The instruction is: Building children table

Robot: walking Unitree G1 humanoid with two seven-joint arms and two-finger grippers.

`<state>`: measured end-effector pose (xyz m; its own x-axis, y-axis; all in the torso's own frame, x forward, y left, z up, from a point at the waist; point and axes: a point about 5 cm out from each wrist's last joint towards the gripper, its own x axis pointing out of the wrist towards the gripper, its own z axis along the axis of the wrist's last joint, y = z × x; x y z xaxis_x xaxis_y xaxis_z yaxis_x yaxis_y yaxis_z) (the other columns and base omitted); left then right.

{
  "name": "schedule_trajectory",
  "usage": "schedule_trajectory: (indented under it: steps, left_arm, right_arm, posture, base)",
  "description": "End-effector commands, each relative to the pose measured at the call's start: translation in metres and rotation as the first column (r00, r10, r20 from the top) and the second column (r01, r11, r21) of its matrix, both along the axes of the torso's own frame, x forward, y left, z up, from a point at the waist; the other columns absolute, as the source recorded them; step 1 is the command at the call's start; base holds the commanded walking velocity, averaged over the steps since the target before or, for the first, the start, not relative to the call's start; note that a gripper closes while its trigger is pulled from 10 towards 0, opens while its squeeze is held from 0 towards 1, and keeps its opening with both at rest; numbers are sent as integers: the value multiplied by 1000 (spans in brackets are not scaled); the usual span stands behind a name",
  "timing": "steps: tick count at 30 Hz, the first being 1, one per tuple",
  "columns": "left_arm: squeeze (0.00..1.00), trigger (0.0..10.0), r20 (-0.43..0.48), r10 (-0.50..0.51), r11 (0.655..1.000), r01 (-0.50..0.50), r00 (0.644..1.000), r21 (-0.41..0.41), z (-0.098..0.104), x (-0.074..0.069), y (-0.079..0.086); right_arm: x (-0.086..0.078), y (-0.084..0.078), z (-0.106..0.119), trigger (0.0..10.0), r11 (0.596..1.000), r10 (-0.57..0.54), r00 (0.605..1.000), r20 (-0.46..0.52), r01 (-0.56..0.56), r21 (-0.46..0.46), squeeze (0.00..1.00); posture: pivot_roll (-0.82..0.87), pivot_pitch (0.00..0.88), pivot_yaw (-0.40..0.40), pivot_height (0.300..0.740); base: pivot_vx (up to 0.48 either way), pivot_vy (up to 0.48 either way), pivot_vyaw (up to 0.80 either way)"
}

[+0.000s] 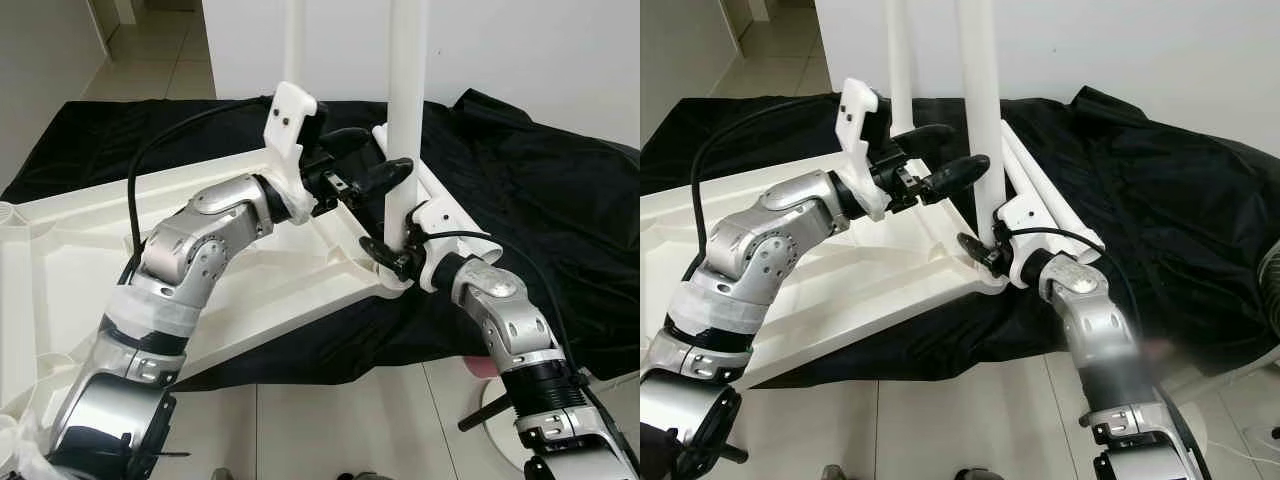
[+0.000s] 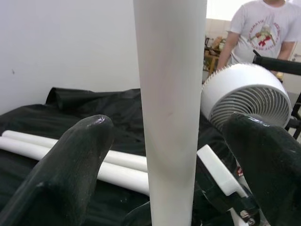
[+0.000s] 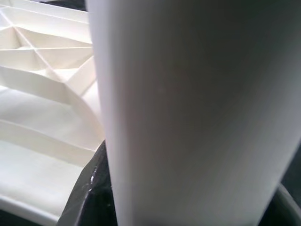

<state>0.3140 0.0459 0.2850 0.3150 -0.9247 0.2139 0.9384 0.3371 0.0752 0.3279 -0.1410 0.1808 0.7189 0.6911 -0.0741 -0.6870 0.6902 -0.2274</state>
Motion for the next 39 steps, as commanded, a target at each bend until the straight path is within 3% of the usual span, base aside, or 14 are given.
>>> schedule_trajectory:
  steps: [1,8,13,14,15,16,28,34,35,36,37,39]
  left_arm:
    - [0,10000,78,-280,959,275,957,67,4,-14,-11]
    - [0,10000,88,-302,952,296,949,72,10,-13,-18]
    - [0,10000,56,-366,929,361,929,83,19,-12,-20]
    - [0,6824,55,-370,927,366,927,79,20,-12,-19]
    - [0,6824,55,-370,927,366,927,79,20,-12,-19]
    - [0,0,43,-382,923,379,923,65,22,-11,-19]
    - [0,0,1,-436,897,435,900,72,25,-11,-18]
    - [0,0,-10,-406,911,406,914,65,27,-9,-21]
    - [0,10000,-20,-362,929,362,932,74,28,-4,-23]
    - [0,10000,-20,-362,929,362,932,74,28,-4,-23]
    - [0,10000,-26,-279,956,280,960,84,30,4,-24]
    - [0,10000,-26,-279,956,280,960,84,30,4,-24]
  right_arm:
    - [-3,4,1,10000,998,65,998,-19,-65,-12,0]
    - [-4,1,4,10000,994,105,994,-40,-106,-22,0]
    - [-7,-3,7,10000,985,163,985,-58,-166,-49,0]
    - [-7,-4,7,10000,985,164,985,-58,-167,-53,0]
    - [-7,-4,7,10000,985,164,985,-58,-167,-53,0]
    - [-6,-4,7,10000,984,166,984,-61,-169,-58,0]
    - [-10,-4,5,10000,977,195,977,-82,-201,-73,0]
    - [-10,-5,5,10000,979,184,979,-84,-190,-78,0]
    - [-8,-6,6,10000,982,164,984,-66,-169,-81,0]
    - [-8,-6,6,10000,982,164,984,-66,-169,-81,0]
    - [-3,-8,8,10000,990,123,991,-55,-127,-57,780]
    - [-3,-8,8,10000,990,123,991,-55,-127,-57,780]
  posture:
    - [-73,30,-14,740]
    - [-77,20,-11,740]
    - [-80,5,0,740]
    - [-79,1,4,740]
    - [-79,1,4,740]
    - [-79,1,4,740]
    - [-82,0,15,740]
    - [-91,13,12,740]
    - [-89,16,9,740]
    - [-89,16,9,740]
    - [-90,17,8,740]
    - [-90,17,8,740]
  base:
    - [0,0,0]
    - [0,0,0]
    - [0,0,0]
    - [0,0,0]
    - [0,0,0]
    - [0,0,0]
    - [0,0,0]
    - [0,0,0]
    - [0,0,0]
    - [0,0,0]
    - [0,0,0]
    - [0,0,0]
